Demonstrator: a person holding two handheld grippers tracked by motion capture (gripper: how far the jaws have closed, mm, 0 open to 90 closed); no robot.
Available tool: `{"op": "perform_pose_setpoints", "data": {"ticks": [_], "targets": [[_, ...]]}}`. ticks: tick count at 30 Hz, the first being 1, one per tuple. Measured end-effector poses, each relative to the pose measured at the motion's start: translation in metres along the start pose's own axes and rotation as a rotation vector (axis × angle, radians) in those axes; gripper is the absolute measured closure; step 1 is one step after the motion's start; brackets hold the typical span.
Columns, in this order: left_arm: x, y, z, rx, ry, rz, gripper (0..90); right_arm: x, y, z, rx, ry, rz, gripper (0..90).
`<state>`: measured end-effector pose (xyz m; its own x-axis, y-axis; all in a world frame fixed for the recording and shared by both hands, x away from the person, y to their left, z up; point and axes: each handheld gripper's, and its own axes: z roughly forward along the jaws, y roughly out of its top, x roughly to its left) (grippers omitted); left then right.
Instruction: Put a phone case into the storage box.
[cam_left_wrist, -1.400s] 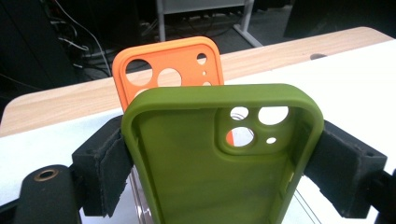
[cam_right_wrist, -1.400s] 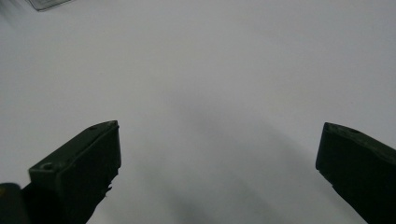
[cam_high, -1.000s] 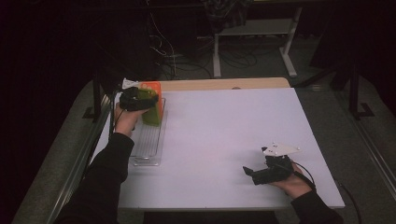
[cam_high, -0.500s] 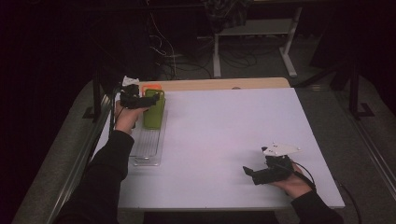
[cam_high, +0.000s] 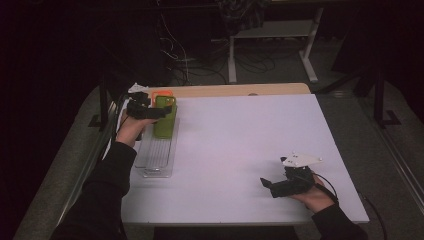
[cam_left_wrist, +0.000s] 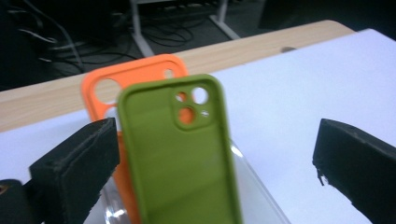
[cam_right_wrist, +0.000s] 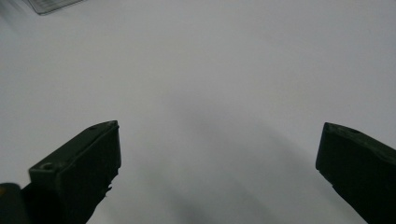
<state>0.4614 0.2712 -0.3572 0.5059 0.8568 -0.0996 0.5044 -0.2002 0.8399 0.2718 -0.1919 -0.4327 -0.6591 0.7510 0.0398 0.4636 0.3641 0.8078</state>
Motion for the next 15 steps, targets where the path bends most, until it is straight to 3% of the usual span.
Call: {"op": "perform_pose_setpoints", "data": {"ticks": [15], "targets": [[-0.035, -0.001, -0.030, 0.034, -0.148, 0.103, 0.0, -0.001, 0.000, 0.000, -0.008, -0.005, -0.010, 0.0]]}}
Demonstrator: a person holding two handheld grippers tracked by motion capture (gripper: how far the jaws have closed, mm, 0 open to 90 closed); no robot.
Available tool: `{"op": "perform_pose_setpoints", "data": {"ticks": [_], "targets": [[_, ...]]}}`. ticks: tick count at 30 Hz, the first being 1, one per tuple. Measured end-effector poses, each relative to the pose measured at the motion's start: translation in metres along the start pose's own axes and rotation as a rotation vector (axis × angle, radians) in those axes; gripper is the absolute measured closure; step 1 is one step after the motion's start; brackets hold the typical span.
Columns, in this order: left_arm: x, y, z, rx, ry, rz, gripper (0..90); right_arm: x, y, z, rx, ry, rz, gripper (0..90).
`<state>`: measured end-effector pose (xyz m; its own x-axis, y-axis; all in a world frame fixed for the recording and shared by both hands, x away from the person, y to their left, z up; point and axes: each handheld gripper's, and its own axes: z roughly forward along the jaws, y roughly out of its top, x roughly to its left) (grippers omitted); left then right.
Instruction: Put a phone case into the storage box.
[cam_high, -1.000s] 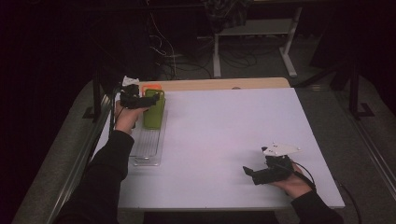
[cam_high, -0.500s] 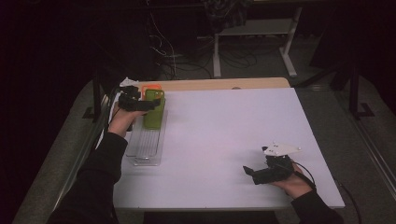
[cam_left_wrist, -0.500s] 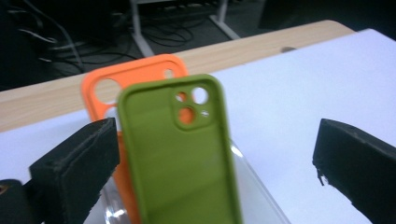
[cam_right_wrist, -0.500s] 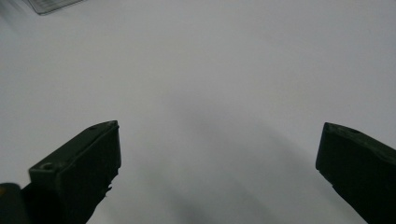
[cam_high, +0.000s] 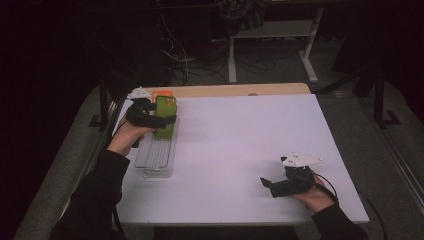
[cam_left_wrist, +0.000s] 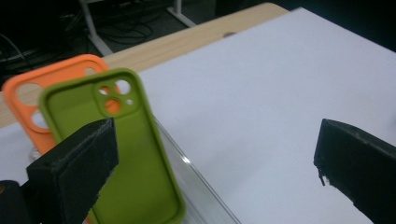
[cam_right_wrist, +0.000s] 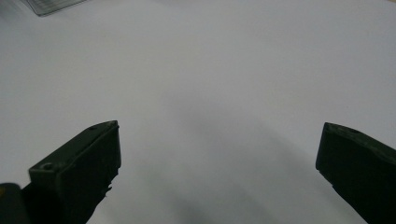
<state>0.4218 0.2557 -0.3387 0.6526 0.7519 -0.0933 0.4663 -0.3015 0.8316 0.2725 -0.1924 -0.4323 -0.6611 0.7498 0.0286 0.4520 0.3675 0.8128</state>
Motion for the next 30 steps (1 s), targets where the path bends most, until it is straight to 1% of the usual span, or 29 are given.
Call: {"op": "perform_pose_setpoints", "data": {"ticks": [2, 3, 4, 5, 6, 7, 9, 11, 13, 14, 16, 17, 18, 20, 25, 27, 30], "targets": [[-0.005, -0.003, -0.002, 0.008, -0.017, -0.001, 0.0, 0.001, 0.000, 0.000, 0.005, 0.006, 0.011, 0.0], [-0.007, -0.004, -0.003, 0.015, -0.025, 0.011, 0.0, 0.000, 0.000, 0.000, 0.002, 0.006, 0.010, 0.0], [-0.010, -0.005, -0.003, 0.013, -0.030, 0.007, 0.0, 0.000, 0.000, -0.001, 0.003, 0.005, 0.010, 0.0], [-0.011, -0.006, -0.004, 0.023, -0.033, 0.016, 0.0, 0.000, 0.000, -0.001, 0.001, 0.004, 0.013, 0.0], [-0.014, -0.008, -0.006, 0.018, -0.040, 0.019, 0.0, 0.000, 0.000, -0.001, 0.000, 0.004, 0.012, 0.0], [-0.016, -0.009, -0.007, 0.021, -0.039, 0.023, 0.0, 0.000, 0.000, -0.001, -0.001, 0.004, 0.011, 0.0], [-0.018, -0.012, -0.009, 0.033, -0.032, 0.056, 0.0, -0.001, 0.001, -0.001, 0.002, 0.003, 0.014, 0.0], [-0.022, -0.015, -0.012, 0.022, -0.043, 0.043, 0.0, -0.001, 0.001, -0.001, 0.005, 0.002, 0.013, 0.0], [-0.025, -0.019, -0.016, 0.016, -0.050, 0.055, 0.0, -0.002, 0.001, -0.002, 0.001, 0.000, 0.003, 0.0], [-0.027, -0.022, -0.017, 0.009, -0.056, 0.039, 0.0, -0.002, 0.001, -0.002, -0.001, 0.002, 0.008, 0.0], [-0.030, -0.027, -0.020, 0.010, -0.061, 0.038, 0.0, -0.002, 0.001, -0.003, -0.004, 0.001, 0.005, 0.0], [-0.031, -0.029, -0.021, 0.009, -0.061, 0.047, 0.0, -0.001, 0.001, -0.003, 0.002, 0.003, 0.016, 0.0], [-0.033, -0.032, -0.022, 0.002, -0.067, 0.046, 0.0, -0.001, 0.001, -0.003, 0.001, 0.003, 0.015, 0.0], [-0.035, -0.038, -0.025, 0.004, -0.075, 0.047, 0.0, -0.001, 0.002, -0.003, 0.002, 0.001, 0.009, 0.0], [-0.041, -0.047, -0.032, -0.002, -0.089, 0.052, 0.0, -0.001, 0.003, -0.003, 0.000, -0.002, 0.002, 0.0], [-0.043, -0.051, -0.035, -0.002, -0.092, 0.068, 0.0, -0.001, 0.003, -0.004, 0.003, 0.001, 0.011, 0.0], [-0.047, -0.061, -0.039, -0.004, -0.113, 0.060, 0.0, -0.002, 0.004, -0.005, -0.002, -0.005, 0.007, 0.0]]}}
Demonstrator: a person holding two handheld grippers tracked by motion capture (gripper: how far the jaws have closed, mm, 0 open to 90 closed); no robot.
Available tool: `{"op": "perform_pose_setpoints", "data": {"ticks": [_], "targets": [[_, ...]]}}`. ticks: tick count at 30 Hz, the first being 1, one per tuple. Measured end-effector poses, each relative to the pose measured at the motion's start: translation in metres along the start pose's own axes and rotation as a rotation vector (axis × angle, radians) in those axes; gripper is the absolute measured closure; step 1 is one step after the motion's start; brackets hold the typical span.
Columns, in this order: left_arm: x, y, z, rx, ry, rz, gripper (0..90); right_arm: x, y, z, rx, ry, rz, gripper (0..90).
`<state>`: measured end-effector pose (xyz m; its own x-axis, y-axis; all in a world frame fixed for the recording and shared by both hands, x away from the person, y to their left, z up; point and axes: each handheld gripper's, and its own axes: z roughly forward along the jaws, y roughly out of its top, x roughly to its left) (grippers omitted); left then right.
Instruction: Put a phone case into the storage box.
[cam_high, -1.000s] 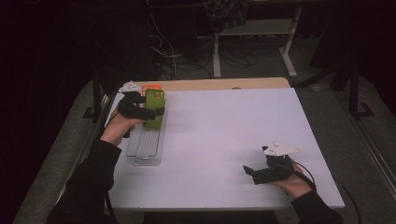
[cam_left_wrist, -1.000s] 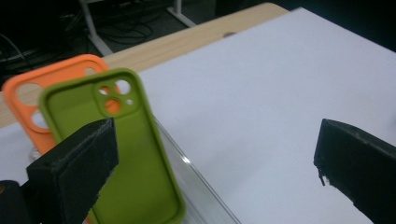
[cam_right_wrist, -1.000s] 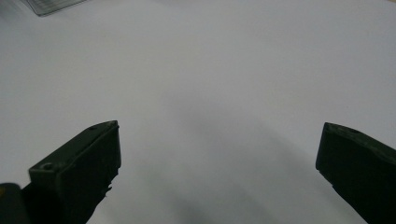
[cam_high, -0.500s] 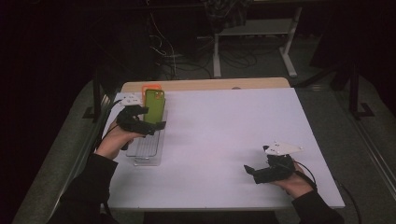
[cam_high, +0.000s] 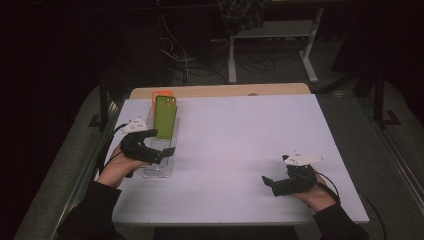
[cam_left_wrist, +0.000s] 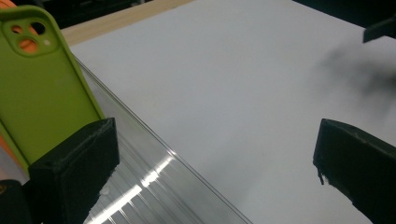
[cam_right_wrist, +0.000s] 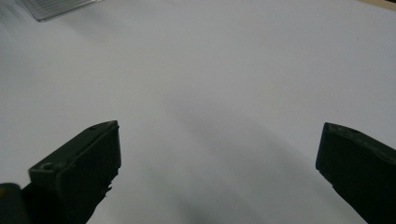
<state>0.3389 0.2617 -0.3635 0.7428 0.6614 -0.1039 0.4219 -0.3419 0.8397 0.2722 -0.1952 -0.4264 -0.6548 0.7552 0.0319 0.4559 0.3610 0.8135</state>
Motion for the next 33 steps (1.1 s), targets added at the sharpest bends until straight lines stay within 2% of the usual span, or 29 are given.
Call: {"op": "perform_pose_setpoints", "data": {"ticks": [6, 11, 15, 20, 23, 33], "targets": [[-0.008, -0.016, -0.005, -0.013, -0.021, 0.034, 0.0, 0.001, 0.002, 0.000, 0.000, 0.003, 0.001, 0.0], [-0.014, -0.025, -0.006, -0.021, -0.046, 0.042, 0.0, 0.002, 0.005, 0.001, 0.000, 0.014, 0.001, 0.0], [-0.016, -0.031, -0.006, -0.013, -0.057, 0.055, 0.0, 0.002, 0.007, 0.000, 0.001, 0.026, 0.000, 0.0], [-0.020, -0.037, -0.005, 0.006, -0.067, 0.075, 0.0, 0.001, 0.010, -0.003, -0.026, 0.032, -0.011, 0.0], [-0.021, -0.040, -0.004, 0.019, -0.070, 0.086, 0.0, 0.000, 0.012, -0.006, -0.038, 0.037, -0.008, 0.0], [-0.021, -0.041, -0.004, 0.021, -0.069, 0.083, 0.0, -0.001, 0.019, -0.014, -0.073, 0.041, -0.012, 0.0]]}}
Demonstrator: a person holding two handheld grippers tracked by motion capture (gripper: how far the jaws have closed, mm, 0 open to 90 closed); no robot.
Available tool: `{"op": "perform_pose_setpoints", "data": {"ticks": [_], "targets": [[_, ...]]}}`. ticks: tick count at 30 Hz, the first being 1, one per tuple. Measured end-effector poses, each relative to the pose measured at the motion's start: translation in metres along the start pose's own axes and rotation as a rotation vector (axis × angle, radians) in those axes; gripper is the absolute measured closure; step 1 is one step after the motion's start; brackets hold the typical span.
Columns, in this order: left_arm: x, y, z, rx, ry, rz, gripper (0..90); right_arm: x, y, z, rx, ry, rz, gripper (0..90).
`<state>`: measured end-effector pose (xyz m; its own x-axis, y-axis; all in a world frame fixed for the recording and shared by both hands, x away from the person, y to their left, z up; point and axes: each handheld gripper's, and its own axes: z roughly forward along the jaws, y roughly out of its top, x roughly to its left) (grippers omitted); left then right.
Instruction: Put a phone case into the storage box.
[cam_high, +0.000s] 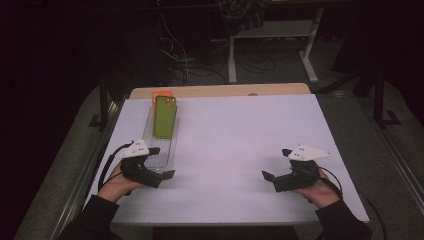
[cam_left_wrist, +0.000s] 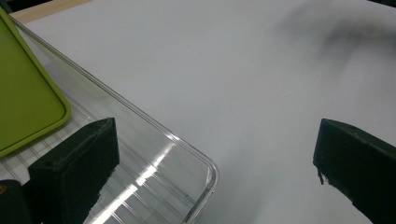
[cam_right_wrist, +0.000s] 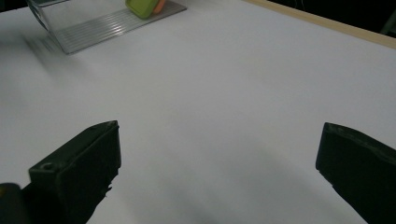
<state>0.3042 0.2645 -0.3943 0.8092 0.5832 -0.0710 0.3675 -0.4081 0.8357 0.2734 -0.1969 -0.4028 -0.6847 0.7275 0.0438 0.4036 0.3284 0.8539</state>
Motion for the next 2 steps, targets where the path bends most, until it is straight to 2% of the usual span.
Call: {"op": "perform_pose_setpoints", "data": {"ticks": [2], "targets": [[-0.0004, 0.0002, 0.0003, -0.002, -0.002, -0.003, 0.0, 0.0001, -0.0005, -0.0002, 0.001, 0.003, 0.002, 0.0]]}}
